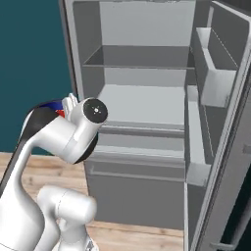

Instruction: Place the bowl with the garlic and tomato on the second highest shelf of the fridge. Place the bowl with the fish and chicken drumstick on the top shelf of the fridge.

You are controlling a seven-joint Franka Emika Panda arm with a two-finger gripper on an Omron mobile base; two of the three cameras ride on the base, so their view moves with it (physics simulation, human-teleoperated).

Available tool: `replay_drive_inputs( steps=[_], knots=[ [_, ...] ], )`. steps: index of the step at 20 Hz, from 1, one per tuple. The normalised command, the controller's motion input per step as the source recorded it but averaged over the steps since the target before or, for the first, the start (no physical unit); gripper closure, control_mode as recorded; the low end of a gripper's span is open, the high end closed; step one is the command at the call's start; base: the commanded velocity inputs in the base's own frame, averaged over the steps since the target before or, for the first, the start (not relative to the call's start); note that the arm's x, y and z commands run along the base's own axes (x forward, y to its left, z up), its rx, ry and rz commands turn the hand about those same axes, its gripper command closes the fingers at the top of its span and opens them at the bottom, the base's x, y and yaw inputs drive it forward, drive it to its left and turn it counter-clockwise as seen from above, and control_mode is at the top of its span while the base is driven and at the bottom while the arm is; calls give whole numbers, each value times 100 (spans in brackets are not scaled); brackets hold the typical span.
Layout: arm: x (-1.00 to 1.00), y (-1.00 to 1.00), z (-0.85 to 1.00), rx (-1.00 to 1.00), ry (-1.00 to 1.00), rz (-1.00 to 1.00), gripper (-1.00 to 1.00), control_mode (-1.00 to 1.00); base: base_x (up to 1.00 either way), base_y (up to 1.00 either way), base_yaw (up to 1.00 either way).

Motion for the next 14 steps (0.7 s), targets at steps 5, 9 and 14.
replay_drive_inputs(
  steps=[5, 9, 14],
  knots=[
    [0, 0, 0, 0, 0, 0, 100, 100, 98, -14, -13],
    [0, 0, 0, 0, 0, 0, 100, 100, 69, -24, -7],
    [14, -63, -38, -1, 7, -7, 100, -100, 3, -11, 0]
  ],
)
